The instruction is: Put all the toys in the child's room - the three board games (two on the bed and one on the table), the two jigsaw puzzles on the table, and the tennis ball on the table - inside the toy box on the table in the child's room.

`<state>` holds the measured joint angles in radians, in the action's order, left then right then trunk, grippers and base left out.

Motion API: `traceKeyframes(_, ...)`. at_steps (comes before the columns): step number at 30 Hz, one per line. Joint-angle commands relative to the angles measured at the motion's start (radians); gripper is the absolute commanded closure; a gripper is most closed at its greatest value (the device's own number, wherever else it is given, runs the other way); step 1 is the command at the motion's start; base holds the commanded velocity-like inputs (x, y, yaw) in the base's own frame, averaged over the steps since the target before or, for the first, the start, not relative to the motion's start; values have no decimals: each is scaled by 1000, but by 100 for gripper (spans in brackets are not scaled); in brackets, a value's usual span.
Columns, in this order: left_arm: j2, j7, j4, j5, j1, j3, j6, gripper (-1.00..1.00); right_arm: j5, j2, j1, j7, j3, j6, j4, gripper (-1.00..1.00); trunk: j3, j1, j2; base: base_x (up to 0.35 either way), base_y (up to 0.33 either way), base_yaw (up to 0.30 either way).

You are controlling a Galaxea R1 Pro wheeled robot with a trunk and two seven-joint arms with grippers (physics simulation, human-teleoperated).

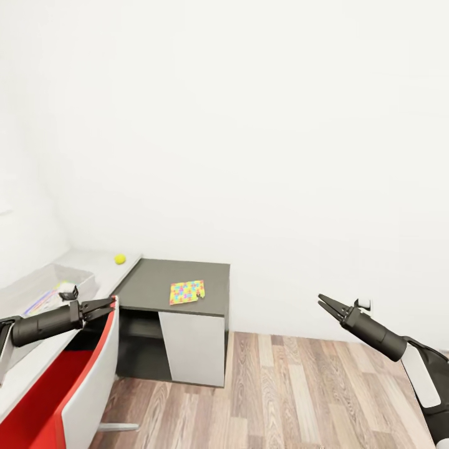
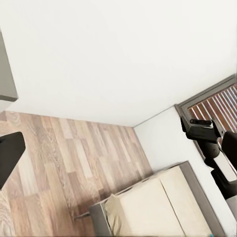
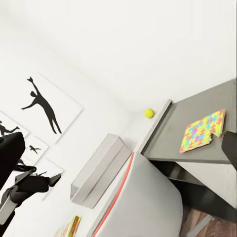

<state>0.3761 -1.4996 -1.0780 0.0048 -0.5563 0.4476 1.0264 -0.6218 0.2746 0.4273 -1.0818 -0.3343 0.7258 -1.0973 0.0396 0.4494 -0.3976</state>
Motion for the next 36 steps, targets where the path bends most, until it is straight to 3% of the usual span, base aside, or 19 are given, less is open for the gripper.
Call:
traceKeyframes(1, 0, -4, 0, 0, -1, 0, 11, -100, -4, 0, 1, -1, 0, 6, 0, -100, 3, 1, -2, 0, 0, -258)
traceKeyframes(36, 0, -2, 0, 0, -1, 0, 11, -100, -4, 0, 1, 0, 0, 6, 1, -100, 21, 1, -2, 0, 0, -258)
